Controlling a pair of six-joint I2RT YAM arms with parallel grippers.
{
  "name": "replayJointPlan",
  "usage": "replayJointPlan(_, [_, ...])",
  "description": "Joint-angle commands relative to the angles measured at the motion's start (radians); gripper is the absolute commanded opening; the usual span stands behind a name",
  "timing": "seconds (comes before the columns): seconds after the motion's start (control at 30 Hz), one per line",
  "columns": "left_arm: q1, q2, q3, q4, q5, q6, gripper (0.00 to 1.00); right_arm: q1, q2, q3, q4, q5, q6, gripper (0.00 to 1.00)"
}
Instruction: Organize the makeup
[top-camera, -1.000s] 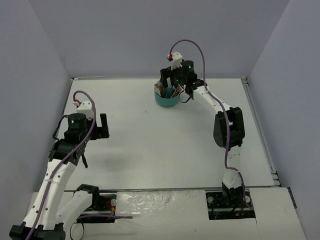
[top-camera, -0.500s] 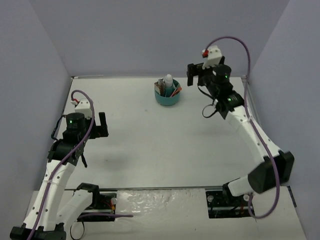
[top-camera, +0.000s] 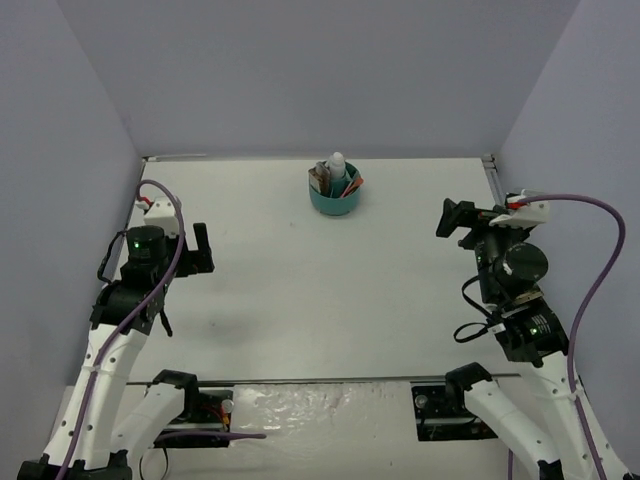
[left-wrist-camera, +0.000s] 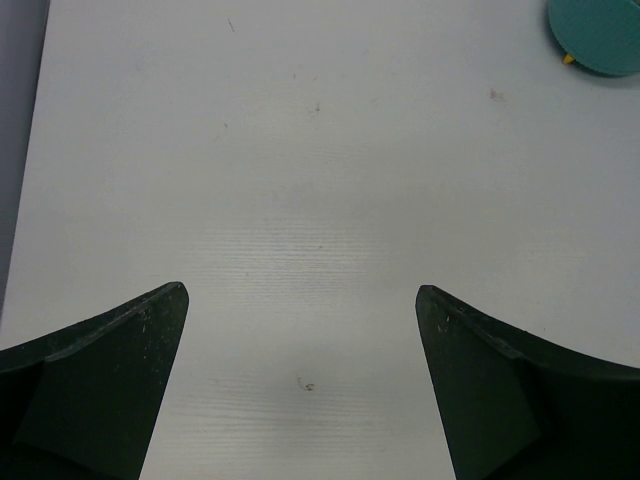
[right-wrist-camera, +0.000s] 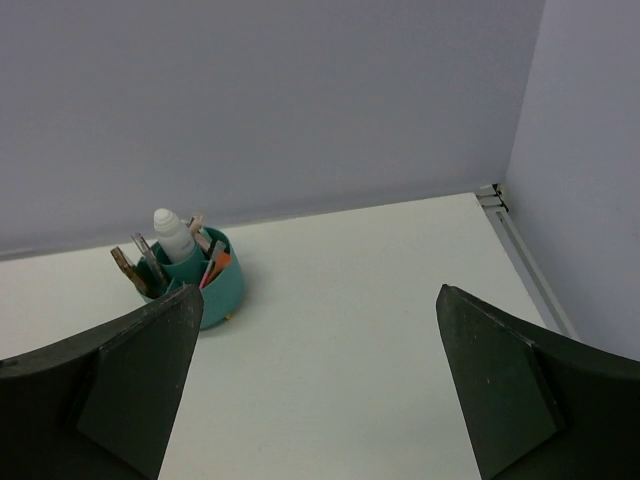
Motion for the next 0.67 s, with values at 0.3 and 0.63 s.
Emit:
replayJointPlan(0.3, [0.011,-0.027,0.031,0.058,-0.067,0.023,0.97,0.003,-0.065,-0.037,0.041,0.081,0.076,1.00])
replayJointPlan(0.63, [0.008,-0.030,0.008,0.050,-0.078,0.024,0.97,0.003,-0.047,-0.036,0.041,0.076,0.069,1.00])
